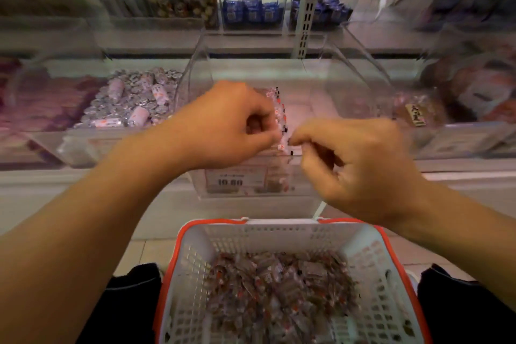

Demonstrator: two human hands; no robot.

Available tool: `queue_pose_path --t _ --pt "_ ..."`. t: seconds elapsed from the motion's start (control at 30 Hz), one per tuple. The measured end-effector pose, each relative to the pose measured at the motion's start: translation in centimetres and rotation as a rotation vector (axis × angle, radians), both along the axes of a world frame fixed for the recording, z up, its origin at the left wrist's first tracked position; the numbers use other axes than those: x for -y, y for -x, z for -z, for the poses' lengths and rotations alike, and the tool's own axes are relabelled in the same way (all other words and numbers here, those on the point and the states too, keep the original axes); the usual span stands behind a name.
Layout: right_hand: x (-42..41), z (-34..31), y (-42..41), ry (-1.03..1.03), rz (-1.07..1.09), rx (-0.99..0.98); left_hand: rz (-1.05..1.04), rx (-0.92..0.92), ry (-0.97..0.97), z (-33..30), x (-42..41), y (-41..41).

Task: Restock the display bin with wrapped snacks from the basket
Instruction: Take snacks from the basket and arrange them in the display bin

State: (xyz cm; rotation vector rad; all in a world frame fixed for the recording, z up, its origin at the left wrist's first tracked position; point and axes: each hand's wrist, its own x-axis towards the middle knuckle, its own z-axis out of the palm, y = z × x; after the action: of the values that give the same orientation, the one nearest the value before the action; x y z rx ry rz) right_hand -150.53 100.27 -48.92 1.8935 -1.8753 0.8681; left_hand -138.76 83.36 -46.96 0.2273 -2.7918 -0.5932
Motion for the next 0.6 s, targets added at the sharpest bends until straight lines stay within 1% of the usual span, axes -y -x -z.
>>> queue_pose_path --t 0.03,0.07,0.1,0.13,0.17,0.2,0.23,0.3,0.37,0.43,0.47,0.53,0.57,0.6 --pt "-1.0 1.4 -0.6 -0.059 -0.049 -0.035 0.049 -0.012 0.017 0.1 -1.0 -1.0" --pt "-1.9 2.9 -1.1 -0.184 -0.075 -0.051 0.095 -0.027 0.064 0.6 -2.1 -1.8" --pt "-2.5 5.0 -1.7 -0.377 -0.072 -0.067 0.125 -0.032 0.134 1.5 -3.4 -2.4" --pt "-3.0 7.3 -2.1 -0.625 -0.058 -0.066 0.146 -0.026 0.211 2.9 -4.7 -2.8" --pt "-3.5 9.8 -2.3 -0.856 -0.043 -0.034 0.165 0.017 0.264 4.8 -6.0 -3.0" --pt "-4.0 12.6 -2.5 -1.040 -0.019 0.028 0.180 0.112 0.287 6.9 -7.2 -3.1" --pt "-4.9 15.3 -2.7 -1.183 -0.012 0.097 0.167 0.257 0.273 9.2 -8.2 -3.2" --pt "-6.9 20.5 -2.8 -1.342 0.015 0.261 0.060 0.573 0.154 14.5 -9.2 -3.8" --pt "-9.3 25.2 -2.9 -1.329 0.182 0.545 -0.076 0.782 -0.022 20.4 -9.8 -5.1" --pt "-11.1 29.2 -3.6 -1.320 0.367 0.768 -0.180 0.900 -0.211 25.7 -10.6 -6.5" --pt "-11.6 30.9 -4.0 -1.315 0.439 0.851 -0.238 0.928 -0.310 28.0 -11.2 -7.1" --pt "-11.9 33.7 -4.8 -1.258 0.524 0.983 -0.410 0.911 -0.528 31.8 -12.6 -7.8" --pt "-11.5 34.7 -5.1 -1.213 0.556 1.010 -0.514 0.873 -0.660 33.4 -13.2 -8.0" --pt "-11.0 35.6 -5.3 -1.176 0.576 0.988 -0.616 0.831 -0.798 34.9 -13.8 -8.2"
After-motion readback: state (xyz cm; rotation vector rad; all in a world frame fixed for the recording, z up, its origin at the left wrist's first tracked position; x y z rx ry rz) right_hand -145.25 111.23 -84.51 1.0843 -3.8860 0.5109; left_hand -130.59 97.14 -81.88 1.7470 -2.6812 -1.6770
